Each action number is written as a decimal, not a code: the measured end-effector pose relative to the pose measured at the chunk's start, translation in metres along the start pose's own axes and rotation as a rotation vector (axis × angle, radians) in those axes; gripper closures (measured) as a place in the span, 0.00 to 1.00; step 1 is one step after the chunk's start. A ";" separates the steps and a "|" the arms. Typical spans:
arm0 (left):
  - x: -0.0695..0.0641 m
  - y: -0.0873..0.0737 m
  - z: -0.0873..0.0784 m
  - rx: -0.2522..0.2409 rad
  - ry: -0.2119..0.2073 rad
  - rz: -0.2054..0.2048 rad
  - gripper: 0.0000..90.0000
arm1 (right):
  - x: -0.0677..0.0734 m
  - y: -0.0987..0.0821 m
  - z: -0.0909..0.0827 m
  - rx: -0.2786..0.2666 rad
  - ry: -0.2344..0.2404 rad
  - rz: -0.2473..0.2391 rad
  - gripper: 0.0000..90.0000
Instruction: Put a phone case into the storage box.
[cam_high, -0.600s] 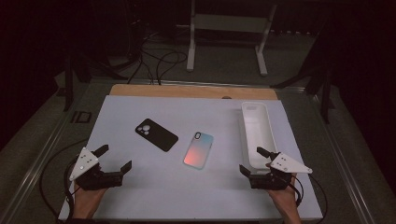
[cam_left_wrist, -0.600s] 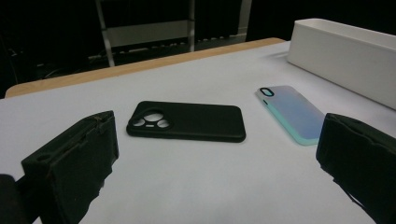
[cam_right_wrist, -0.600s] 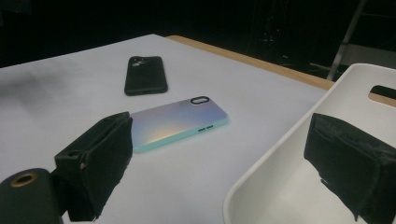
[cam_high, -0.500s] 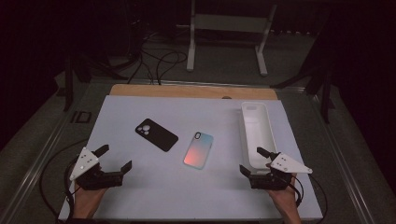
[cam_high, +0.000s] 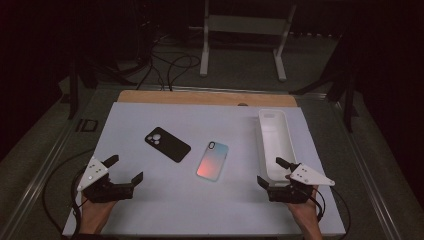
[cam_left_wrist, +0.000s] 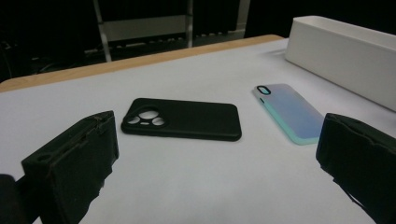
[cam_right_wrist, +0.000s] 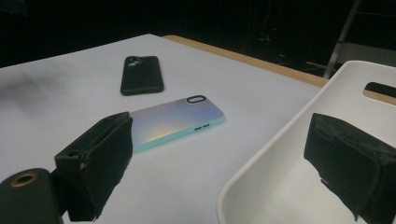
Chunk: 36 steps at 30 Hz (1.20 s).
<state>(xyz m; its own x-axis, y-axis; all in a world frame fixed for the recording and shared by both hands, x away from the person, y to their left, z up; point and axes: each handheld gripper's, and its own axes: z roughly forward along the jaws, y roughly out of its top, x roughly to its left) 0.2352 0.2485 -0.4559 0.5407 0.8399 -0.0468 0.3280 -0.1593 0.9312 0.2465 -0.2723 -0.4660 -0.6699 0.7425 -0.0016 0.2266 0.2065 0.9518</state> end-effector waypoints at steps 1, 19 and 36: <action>0.000 0.000 0.000 0.000 0.000 0.000 0.00 | 0.000 0.000 0.000 0.001 -0.002 0.000 0.09; -0.023 0.029 0.030 0.030 -0.088 0.046 0.05 | -0.003 0.002 0.002 -0.004 -0.009 0.000 0.09; -0.060 0.047 0.107 0.107 -0.264 0.066 0.78 | -0.004 0.001 0.001 0.000 -0.014 0.003 0.09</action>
<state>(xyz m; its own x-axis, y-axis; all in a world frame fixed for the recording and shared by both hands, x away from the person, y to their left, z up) 0.3010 0.1350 -0.4486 0.7417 0.6643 -0.0930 0.3581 -0.2748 0.8923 0.2505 -0.2746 -0.4650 -0.6591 0.7521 -0.0031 0.2288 0.2045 0.9517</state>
